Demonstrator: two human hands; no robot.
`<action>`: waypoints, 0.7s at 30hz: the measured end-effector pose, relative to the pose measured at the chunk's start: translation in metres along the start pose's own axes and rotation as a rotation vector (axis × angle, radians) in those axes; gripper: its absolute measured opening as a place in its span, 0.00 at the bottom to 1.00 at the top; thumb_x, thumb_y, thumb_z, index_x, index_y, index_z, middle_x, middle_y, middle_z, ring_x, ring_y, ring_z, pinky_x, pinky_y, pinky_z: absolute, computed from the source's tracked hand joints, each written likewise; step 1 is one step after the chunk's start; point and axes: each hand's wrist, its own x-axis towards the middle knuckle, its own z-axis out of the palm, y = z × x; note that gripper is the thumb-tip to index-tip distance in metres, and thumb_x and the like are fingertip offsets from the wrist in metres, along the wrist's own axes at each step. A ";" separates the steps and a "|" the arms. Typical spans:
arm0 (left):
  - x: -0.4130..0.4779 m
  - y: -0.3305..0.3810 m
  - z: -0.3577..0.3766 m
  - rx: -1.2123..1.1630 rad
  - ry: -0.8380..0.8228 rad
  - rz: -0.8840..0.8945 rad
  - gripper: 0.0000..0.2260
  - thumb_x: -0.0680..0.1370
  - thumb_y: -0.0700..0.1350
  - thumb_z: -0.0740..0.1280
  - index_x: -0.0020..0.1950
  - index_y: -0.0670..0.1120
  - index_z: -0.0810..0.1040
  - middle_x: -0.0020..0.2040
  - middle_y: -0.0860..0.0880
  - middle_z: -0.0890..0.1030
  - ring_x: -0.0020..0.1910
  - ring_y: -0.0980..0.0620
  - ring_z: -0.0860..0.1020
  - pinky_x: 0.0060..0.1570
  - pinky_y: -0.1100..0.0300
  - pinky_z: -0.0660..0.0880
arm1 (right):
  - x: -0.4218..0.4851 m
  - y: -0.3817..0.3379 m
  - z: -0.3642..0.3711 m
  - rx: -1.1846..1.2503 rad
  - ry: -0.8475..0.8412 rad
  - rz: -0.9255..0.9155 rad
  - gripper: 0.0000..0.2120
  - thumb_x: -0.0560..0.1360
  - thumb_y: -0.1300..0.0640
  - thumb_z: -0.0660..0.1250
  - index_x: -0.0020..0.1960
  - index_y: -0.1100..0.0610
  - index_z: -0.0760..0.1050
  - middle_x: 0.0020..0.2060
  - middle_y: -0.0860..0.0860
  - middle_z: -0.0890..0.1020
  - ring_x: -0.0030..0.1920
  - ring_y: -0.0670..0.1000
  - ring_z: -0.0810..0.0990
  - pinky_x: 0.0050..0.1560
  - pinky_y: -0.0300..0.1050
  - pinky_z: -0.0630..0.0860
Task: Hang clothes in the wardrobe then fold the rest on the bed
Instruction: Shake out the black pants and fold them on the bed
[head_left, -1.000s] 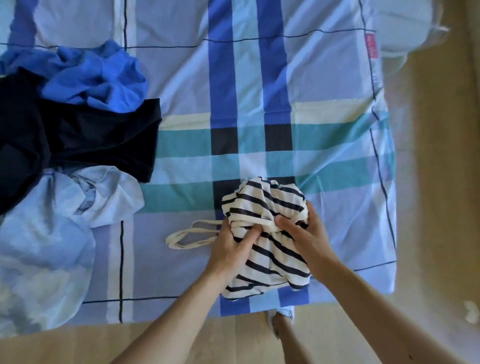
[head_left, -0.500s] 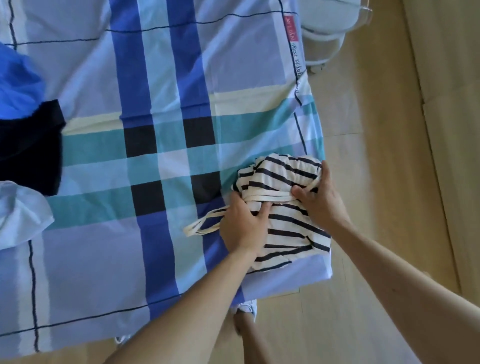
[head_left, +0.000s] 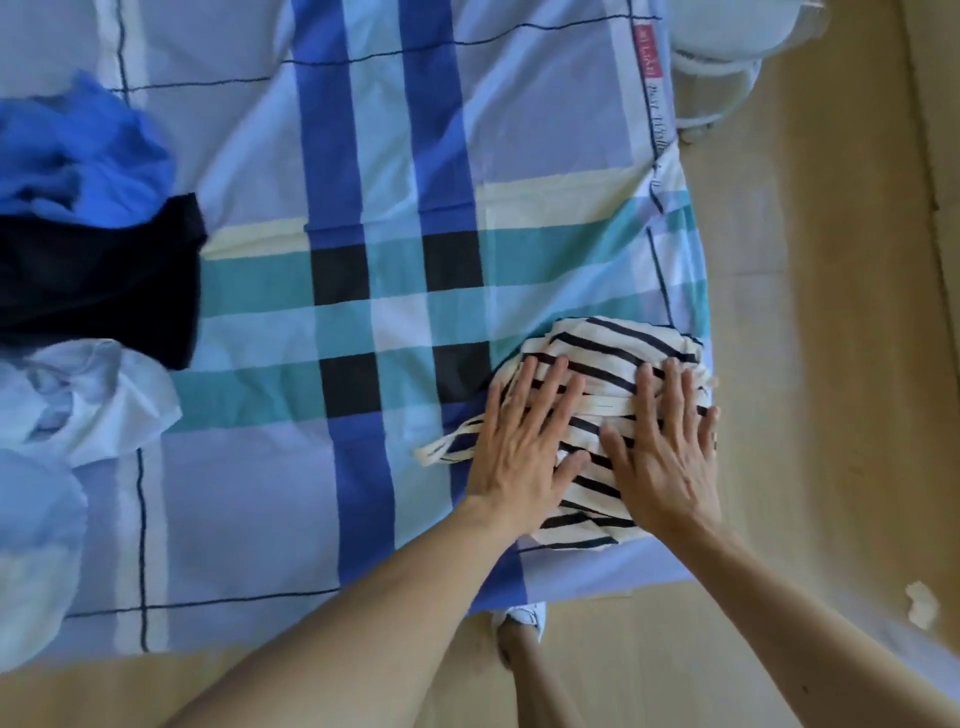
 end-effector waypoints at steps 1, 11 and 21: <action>0.002 0.003 -0.001 -0.016 -0.013 0.018 0.35 0.82 0.60 0.56 0.83 0.49 0.47 0.83 0.47 0.43 0.82 0.42 0.41 0.78 0.38 0.49 | 0.002 0.002 -0.006 -0.019 -0.006 0.020 0.37 0.80 0.35 0.44 0.82 0.54 0.45 0.81 0.56 0.45 0.81 0.57 0.42 0.78 0.65 0.47; -0.069 -0.130 -0.098 -0.115 0.162 -0.259 0.34 0.82 0.59 0.54 0.83 0.44 0.50 0.83 0.45 0.46 0.82 0.44 0.41 0.79 0.40 0.46 | 0.007 -0.173 -0.053 0.139 0.011 -0.250 0.37 0.79 0.38 0.49 0.82 0.53 0.43 0.81 0.56 0.49 0.81 0.56 0.47 0.77 0.64 0.46; -0.193 -0.370 -0.201 0.171 0.287 -0.689 0.44 0.71 0.55 0.73 0.81 0.42 0.57 0.81 0.39 0.56 0.80 0.36 0.54 0.77 0.37 0.55 | 0.008 -0.413 -0.022 0.263 -0.116 -0.441 0.37 0.82 0.44 0.58 0.82 0.52 0.40 0.81 0.54 0.48 0.81 0.54 0.46 0.79 0.57 0.45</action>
